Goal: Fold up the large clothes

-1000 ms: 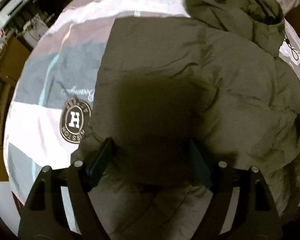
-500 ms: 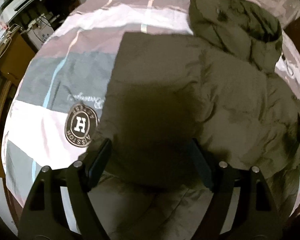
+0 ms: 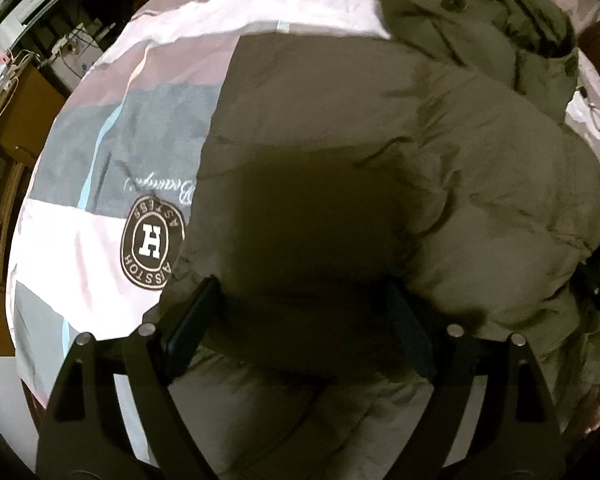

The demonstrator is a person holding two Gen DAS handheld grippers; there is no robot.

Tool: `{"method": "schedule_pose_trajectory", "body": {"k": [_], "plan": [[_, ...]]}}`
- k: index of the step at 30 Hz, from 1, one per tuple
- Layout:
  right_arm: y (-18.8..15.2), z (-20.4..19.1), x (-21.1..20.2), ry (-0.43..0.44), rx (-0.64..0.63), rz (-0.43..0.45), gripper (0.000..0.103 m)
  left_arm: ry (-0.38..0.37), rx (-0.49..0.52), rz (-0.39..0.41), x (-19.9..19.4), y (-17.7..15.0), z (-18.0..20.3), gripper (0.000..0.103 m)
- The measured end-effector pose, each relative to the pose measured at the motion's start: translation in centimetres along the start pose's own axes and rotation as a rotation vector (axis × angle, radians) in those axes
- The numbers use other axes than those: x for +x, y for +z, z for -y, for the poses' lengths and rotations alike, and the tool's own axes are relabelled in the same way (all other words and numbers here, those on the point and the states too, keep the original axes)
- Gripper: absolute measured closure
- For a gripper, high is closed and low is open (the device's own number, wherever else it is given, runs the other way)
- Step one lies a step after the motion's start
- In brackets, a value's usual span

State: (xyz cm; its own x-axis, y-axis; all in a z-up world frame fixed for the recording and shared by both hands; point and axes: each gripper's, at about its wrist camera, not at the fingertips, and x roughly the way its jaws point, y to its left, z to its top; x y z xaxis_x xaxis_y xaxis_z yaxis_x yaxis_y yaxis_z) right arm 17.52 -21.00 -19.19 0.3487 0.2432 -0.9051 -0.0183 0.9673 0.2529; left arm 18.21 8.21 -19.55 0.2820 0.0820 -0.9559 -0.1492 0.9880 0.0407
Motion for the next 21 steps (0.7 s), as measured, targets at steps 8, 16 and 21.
{"method": "schedule_pose_trajectory", "body": {"k": [8, 16, 21], "plan": [[-0.3, 5.4, -3.8, -0.006, 0.186, 0.051, 0.04, -0.015, -0.067, 0.059, -1.9, 0.2, -1.9, 0.017], [-2.5, 14.8, -2.9, -0.065, 0.463, -0.037, 0.04, -0.022, -0.097, -0.03, 0.3, -0.1, -2.5, 0.017], [-5.1, 21.0, -2.8, -0.145, 0.596, -0.116, 0.04, 0.002, -0.063, -0.042, 0.8, -0.4, -1.8, 0.015]]}}
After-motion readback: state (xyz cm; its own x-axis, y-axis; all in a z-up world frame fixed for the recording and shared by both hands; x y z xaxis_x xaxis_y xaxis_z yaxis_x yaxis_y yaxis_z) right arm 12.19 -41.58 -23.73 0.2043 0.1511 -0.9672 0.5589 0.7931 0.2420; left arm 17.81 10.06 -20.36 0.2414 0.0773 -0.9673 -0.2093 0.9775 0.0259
